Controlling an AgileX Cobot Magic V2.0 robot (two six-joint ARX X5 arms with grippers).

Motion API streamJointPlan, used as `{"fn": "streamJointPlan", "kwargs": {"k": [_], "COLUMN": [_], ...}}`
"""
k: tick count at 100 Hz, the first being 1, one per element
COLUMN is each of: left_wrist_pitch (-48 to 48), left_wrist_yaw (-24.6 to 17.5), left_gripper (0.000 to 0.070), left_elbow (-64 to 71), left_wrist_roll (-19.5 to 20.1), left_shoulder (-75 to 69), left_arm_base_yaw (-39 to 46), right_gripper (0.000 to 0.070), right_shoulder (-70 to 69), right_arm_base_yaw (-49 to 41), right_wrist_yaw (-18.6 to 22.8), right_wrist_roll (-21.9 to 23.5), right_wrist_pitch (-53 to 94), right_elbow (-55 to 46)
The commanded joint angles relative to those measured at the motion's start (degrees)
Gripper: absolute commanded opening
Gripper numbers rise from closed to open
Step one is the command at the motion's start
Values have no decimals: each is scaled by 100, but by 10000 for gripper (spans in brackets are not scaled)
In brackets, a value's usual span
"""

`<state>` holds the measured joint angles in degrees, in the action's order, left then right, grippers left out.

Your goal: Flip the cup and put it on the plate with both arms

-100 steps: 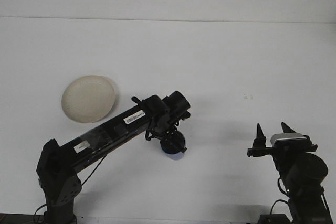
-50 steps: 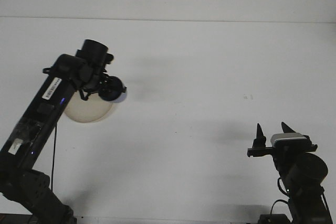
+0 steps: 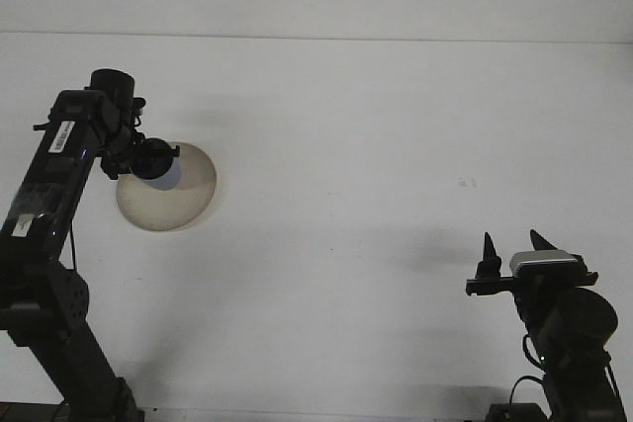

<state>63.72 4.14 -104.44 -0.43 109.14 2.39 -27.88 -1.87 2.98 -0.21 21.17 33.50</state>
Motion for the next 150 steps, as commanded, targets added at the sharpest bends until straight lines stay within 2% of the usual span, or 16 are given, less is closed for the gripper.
{"fn": "streamJointPlan", "kwargs": {"k": [1, 41, 45, 61, 72, 102, 120, 136, 150], "left_wrist_pitch": [-22, -59, -59, -83, -83, -66, -72, -98, -350], "left_wrist_yaw": [-24, -28, -28, -28, -28, -28, -44, -310, -319], "left_gripper": [12, 29, 70, 311, 388, 395, 395, 394, 394], "left_elbow": [-98, -98, -98, -98, -103, -404, -470, -433, -28], "left_wrist_roll": [66, 63, 63, 63, 63, -52, -109, -188, -229], "left_shoulder": [210, 623, 632, 632, 627, 227, -503, -1178, -1908], "left_arm_base_yaw": [28, 66, 66, 66, 76, 142, 168, 166, 144], "right_gripper": [490, 490, 490, 490, 490, 490, 490, 490, 490], "right_shoulder": [-20, -20, -20, -20, -20, -20, -22, -20, -20], "right_arm_base_yaw": [-9, -9, -9, -9, -9, -9, -9, -9, -9], "right_wrist_yaw": [-2, -2, -2, -2, -2, -4, -2, -2, -2], "right_wrist_roll": [39, 39, 39, 39, 39, 39, 39, 39, 39], "right_wrist_pitch": [-59, -61, -61, -61, -61, -61, -59, -59, -57], "right_elbow": [66, 66, 66, 66, 66, 66, 66, 66, 66]}}
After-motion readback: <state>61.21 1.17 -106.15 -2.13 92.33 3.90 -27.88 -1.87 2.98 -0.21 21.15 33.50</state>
